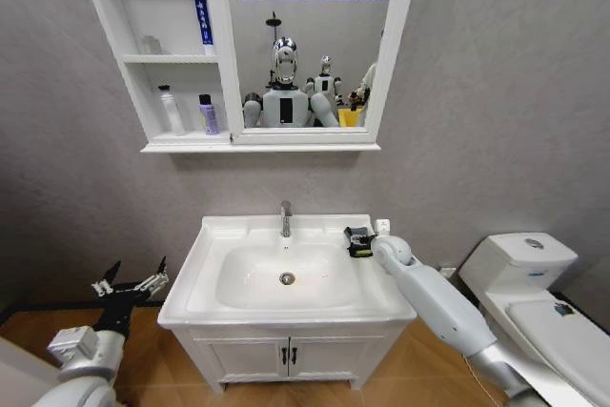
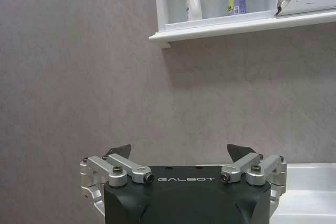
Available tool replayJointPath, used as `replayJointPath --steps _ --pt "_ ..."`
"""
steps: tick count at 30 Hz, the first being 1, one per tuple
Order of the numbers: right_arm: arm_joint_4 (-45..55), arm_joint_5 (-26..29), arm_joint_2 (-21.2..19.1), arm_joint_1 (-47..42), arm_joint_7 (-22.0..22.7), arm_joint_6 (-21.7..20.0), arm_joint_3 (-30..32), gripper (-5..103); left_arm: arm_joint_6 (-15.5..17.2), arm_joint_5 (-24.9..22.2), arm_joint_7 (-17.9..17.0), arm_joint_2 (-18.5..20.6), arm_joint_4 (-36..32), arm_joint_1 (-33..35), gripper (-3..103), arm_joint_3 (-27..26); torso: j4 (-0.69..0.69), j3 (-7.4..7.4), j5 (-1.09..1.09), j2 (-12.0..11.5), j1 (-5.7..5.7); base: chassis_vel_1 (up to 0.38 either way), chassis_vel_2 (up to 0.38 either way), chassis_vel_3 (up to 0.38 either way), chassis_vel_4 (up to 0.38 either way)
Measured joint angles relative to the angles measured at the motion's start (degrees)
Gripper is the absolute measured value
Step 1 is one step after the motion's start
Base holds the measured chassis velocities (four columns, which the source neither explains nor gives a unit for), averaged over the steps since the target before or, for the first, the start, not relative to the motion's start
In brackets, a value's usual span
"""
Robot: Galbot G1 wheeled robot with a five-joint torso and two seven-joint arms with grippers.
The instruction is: Move facial cleanser and shampoo from washbasin to cabinet, then wipe washbasin with towel.
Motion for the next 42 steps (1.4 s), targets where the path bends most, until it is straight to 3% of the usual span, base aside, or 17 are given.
replayJointPath --steps 14,42 --pt "-1.39 0.00 0.51 0.50 -2.65 1.27 -1.24 100 0.00 0.00 0.00 0.00 0.00 0.00 100 0.00 0.01 0.00 -0.01 0.01 0.00 0.000 0.000 0.000 0.000" --pt "-4.32 -1.62 0.92 1.99 -2.68 1.14 -3.71 100 0.00 0.00 0.00 0.00 0.00 0.00 100 0.00 0.00 0.00 0.00 0.01 0.00 0.000 0.000 0.000 0.000"
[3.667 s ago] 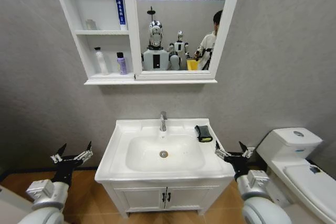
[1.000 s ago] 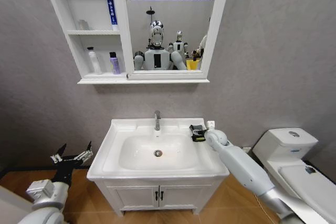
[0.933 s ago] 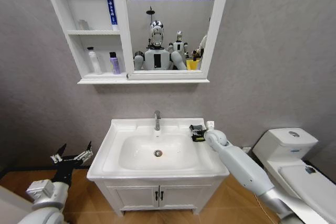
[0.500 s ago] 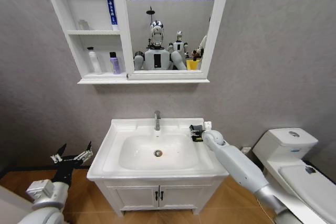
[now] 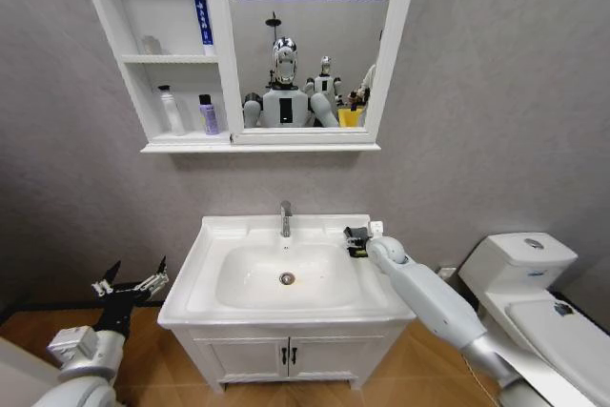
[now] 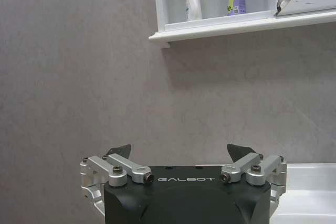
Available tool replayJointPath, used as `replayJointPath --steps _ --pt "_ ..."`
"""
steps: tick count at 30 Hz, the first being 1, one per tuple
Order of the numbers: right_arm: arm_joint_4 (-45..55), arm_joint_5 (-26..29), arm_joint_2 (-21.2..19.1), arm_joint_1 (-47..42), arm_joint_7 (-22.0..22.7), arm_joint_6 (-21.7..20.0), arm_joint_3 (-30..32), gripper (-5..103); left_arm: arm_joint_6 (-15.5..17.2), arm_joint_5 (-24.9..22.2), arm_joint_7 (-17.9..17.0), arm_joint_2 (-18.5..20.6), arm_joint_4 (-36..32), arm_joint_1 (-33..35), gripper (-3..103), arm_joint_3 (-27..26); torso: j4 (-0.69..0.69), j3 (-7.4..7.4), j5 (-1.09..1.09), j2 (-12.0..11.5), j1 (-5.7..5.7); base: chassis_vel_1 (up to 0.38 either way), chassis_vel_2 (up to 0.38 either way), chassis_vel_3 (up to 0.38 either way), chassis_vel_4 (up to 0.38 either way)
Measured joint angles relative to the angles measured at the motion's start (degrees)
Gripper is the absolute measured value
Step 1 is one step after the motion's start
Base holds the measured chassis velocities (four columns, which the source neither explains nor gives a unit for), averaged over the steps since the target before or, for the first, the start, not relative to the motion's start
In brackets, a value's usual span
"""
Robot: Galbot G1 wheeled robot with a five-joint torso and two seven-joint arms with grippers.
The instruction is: Move facial cleanser and shampoo from washbasin to cabinet, then wipe washbasin with towel.
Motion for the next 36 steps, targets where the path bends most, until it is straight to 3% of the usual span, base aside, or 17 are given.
replayJointPath --steps 13,16,23,25,29,30,32,34,36 --pt "-1.07 -0.14 0.82 0.14 0.26 0.04 0.09 100 0.00 0.00 0.00 0.00 0.00 0.00 100 0.00 0.00 0.00 0.00 0.00 0.00 0.000 0.000 0.000 0.000" --pt "-1.47 -0.08 0.95 0.33 0.45 0.07 0.05 96 0.00 0.00 0.00 0.00 0.00 0.00 100 0.00 0.01 0.00 0.00 0.00 0.00 0.000 0.000 0.000 0.000" --pt "-2.05 -0.08 0.97 0.45 0.74 0.25 -0.02 65 0.00 0.00 0.00 0.00 0.00 0.00 100 0.00 0.00 0.00 0.00 0.00 0.00 0.000 0.000 0.000 0.000" --pt "-2.06 -0.11 0.97 0.45 0.78 0.26 -0.03 65 0.00 0.00 0.00 0.00 0.00 0.00 100 0.00 0.00 0.00 0.00 0.00 0.00 0.000 0.000 0.000 0.000" --pt "-1.84 -0.30 0.87 0.16 1.05 0.48 -0.05 42 0.00 0.00 0.00 0.00 0.00 0.00 100 0.00 0.01 0.00 0.00 0.00 0.00 0.000 0.000 0.000 0.000" --pt "-1.84 -0.30 0.87 0.16 1.05 0.48 -0.05 42 0.00 0.00 0.00 0.00 0.00 0.00 100 0.00 0.01 0.00 0.00 0.00 0.00 0.000 0.000 0.000 0.000" --pt "-1.58 -0.28 0.82 0.00 1.59 0.55 -0.07 32 0.00 0.00 0.00 0.00 0.00 0.00 100 0.00 0.01 0.00 0.00 0.00 0.00 0.000 0.000 0.000 0.000" --pt "-1.49 -0.25 0.78 -0.05 1.78 0.56 -0.08 32 0.00 0.00 0.00 0.00 0.00 0.00 100 0.00 0.01 0.00 0.00 0.00 0.00 0.000 0.000 0.000 0.000" --pt "-1.25 -0.18 0.62 -0.15 2.16 0.57 -0.12 21 0.00 0.00 0.00 0.00 0.00 0.00 100 0.00 0.02 0.00 0.00 0.00 0.00 0.000 0.000 0.000 0.000"
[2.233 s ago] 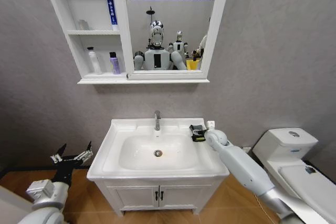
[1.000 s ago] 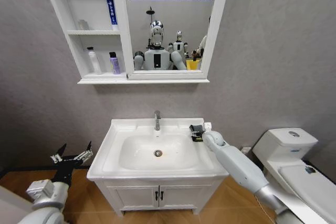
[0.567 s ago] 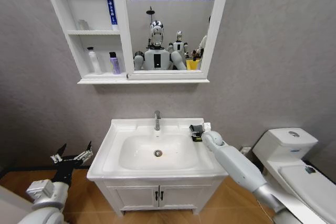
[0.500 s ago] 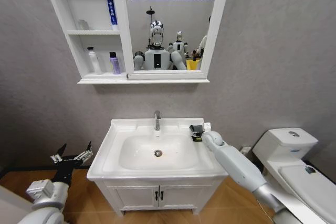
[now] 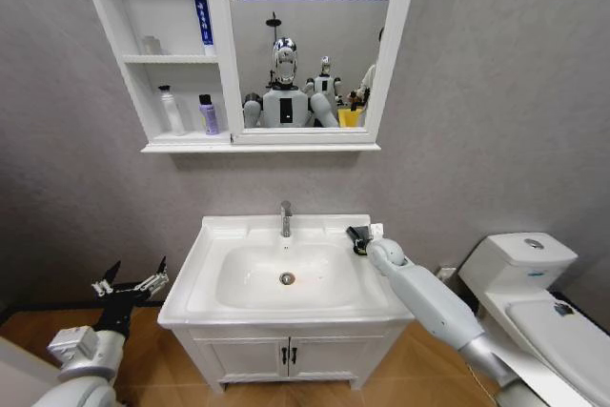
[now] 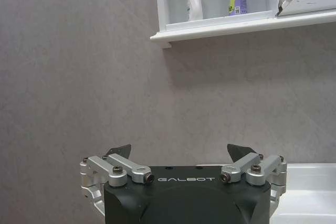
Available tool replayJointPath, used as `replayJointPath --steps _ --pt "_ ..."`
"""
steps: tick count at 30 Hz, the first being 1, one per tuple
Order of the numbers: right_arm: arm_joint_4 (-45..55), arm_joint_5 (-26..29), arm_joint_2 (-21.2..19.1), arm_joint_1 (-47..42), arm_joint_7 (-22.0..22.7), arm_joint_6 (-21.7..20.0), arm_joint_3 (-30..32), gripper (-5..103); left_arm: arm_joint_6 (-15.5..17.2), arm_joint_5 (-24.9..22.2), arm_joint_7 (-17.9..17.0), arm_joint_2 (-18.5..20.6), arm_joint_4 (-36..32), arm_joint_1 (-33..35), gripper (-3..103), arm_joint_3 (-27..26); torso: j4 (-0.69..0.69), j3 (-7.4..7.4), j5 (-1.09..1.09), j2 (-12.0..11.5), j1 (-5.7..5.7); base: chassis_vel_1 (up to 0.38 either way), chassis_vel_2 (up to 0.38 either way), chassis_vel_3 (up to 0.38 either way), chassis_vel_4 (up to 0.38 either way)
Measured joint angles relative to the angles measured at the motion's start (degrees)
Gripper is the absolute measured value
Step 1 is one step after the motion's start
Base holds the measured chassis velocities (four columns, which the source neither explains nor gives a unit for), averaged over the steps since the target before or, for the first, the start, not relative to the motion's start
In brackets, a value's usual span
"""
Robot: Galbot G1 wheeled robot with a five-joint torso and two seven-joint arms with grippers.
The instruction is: Move facial cleanser and shampoo from washbasin to cabinet, then wipe washbasin with towel.
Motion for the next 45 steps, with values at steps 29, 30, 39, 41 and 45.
replayJointPath --steps 29,30,39,41,45 --pt "23.75 5.70 1.34 -14.61 16.52 -0.58 -5.26 6 0.00 0.00 0.00 0.00 0.00 0.00 100 0.00 0.00 0.00 0.00 0.00 0.00 0.000 0.000 0.000 0.000" --pt "22.76 5.52 1.82 -14.81 16.45 -0.66 -5.26 6 0.00 0.00 0.00 0.00 0.00 0.00 100 0.00 -0.01 0.00 0.00 0.00 0.00 0.000 0.000 0.000 0.000" --pt "16.53 3.95 2.87 -13.08 11.38 -1.40 -4.23 6 0.00 0.00 0.00 0.00 0.00 0.00 100 0.00 -0.01 0.00 -0.01 0.00 0.00 0.000 0.000 0.000 0.000" --pt "15.89 3.81 3.02 -12.63 10.78 -1.40 -4.16 6 0.00 0.00 0.00 0.00 0.00 0.00 100 0.00 -0.01 0.00 -0.01 0.00 0.00 0.000 0.000 0.000 0.000" --pt "14.89 3.54 3.51 -12.04 9.99 -1.40 -4.23 6 0.00 0.00 0.00 0.00 0.00 0.00 100 0.00 -0.01 0.00 -0.01 0.00 0.00 0.000 0.000 0.000 0.000"
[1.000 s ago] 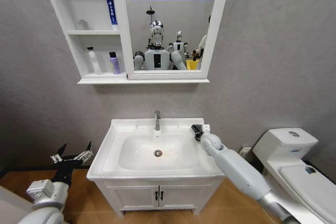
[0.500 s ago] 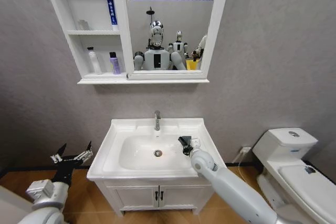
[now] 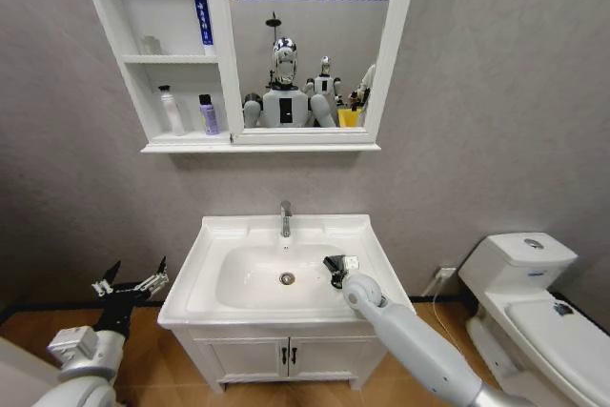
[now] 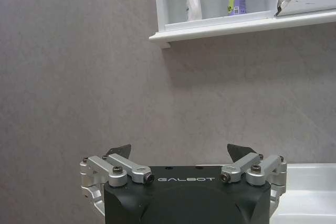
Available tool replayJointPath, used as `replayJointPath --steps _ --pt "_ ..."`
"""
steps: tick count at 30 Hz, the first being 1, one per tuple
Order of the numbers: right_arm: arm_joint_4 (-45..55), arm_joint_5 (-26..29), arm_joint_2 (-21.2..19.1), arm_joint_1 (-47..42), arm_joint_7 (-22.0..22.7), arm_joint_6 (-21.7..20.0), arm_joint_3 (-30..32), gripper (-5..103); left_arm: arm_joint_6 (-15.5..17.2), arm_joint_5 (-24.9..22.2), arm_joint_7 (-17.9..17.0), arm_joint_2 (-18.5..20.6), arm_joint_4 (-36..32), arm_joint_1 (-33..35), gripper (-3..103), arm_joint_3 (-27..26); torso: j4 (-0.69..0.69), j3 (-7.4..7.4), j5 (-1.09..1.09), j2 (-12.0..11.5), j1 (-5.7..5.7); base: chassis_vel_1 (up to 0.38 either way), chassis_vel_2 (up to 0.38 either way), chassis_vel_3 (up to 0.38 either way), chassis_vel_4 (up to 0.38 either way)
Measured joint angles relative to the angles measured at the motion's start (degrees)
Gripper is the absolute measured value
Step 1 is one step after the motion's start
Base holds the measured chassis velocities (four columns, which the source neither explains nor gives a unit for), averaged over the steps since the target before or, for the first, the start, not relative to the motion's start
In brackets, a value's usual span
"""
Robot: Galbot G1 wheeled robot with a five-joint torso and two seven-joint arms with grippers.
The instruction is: Move facial cleanser and shampoo from washbasin to cabinet, then wipe washbasin with towel.
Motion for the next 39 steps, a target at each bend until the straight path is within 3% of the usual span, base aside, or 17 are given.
replayJointPath --steps 39 --pt "-12.94 -4.85 12.13 3.63 -5.83 1.86 -2.82 6 0.00 0.00 0.00 0.00 0.00 0.00 100 0.00 0.01 0.01 0.00 -0.01 0.00 0.000 0.000 0.000 0.000"
